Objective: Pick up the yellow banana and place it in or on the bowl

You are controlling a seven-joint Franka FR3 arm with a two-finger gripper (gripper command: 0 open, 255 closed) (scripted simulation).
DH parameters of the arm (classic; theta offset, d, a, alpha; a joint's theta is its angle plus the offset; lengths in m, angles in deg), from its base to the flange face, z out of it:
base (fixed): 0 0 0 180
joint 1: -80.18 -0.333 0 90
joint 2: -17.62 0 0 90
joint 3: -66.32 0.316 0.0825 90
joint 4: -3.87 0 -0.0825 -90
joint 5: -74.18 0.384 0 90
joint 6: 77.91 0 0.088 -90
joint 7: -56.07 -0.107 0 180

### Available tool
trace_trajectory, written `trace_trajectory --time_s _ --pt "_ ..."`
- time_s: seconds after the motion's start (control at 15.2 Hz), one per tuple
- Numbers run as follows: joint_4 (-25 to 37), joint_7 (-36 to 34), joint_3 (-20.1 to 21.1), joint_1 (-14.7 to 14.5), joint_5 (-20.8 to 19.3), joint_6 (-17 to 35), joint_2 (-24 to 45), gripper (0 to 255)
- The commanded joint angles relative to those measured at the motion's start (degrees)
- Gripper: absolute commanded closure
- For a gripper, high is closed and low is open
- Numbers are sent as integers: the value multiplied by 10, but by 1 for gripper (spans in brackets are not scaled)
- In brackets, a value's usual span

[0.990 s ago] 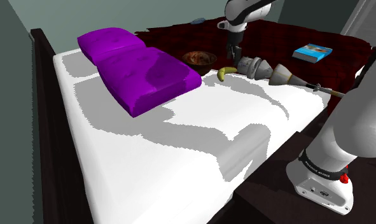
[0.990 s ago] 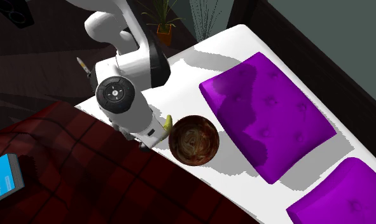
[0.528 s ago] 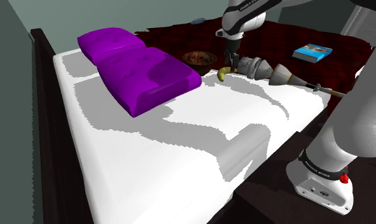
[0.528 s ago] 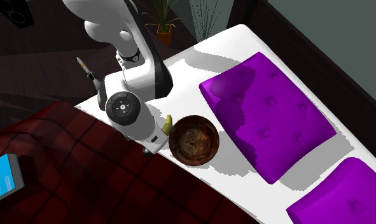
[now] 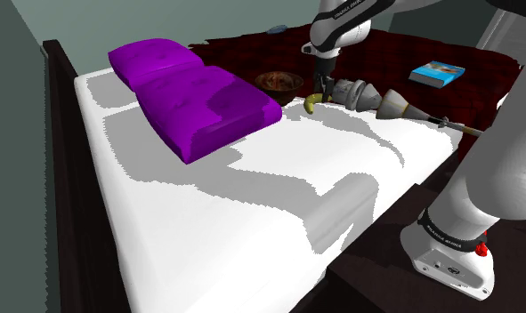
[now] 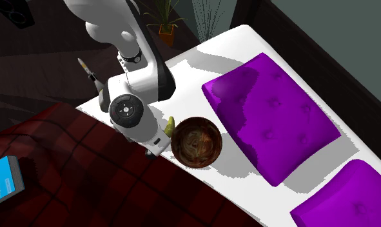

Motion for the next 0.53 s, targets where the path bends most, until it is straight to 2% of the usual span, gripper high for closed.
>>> trace_trajectory --time_s 0.0,0.07,0.46 --pt "0 0 0 0 0 0 0 0" --pt "0 0 0 0 0 0 0 255" --pt "0 0 0 0 0 0 0 255"
